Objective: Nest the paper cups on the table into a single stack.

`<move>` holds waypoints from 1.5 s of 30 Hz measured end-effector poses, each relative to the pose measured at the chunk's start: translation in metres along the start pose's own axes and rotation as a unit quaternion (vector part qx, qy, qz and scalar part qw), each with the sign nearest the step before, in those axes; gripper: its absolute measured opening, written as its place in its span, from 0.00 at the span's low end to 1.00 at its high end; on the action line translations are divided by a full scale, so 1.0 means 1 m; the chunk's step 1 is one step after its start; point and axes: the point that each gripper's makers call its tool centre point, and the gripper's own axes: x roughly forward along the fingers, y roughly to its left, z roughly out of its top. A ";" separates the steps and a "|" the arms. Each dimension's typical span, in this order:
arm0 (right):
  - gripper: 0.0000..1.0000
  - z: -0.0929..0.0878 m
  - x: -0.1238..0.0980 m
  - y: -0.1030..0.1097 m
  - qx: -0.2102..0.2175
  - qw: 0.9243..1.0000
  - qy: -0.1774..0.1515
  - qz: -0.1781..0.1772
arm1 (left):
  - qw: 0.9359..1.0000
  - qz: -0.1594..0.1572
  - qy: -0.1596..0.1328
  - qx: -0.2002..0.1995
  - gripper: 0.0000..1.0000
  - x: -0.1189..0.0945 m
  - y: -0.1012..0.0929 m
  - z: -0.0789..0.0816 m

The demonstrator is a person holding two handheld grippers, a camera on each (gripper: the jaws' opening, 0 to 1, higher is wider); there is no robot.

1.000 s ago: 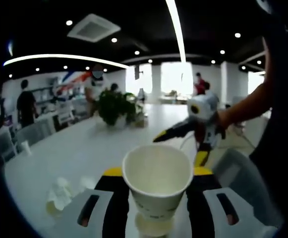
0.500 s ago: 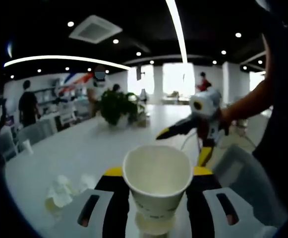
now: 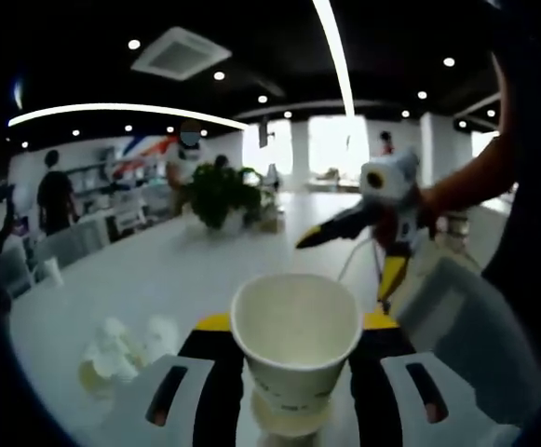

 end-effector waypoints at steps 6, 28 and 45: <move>1.00 0.000 -0.003 -0.001 0.000 1.000 0.000 -0.001 | 1.000 0.005 0.000 -0.003 0.42 0.004 0.002 -0.009; 1.00 0.003 -0.001 -0.006 -0.001 1.000 0.003 0.000 | 1.000 0.018 0.016 -0.009 0.42 0.011 0.011 -0.030; 1.00 0.002 0.001 -0.009 0.003 1.000 0.003 -0.001 | 0.999 0.021 0.040 -0.021 0.43 0.014 0.016 -0.048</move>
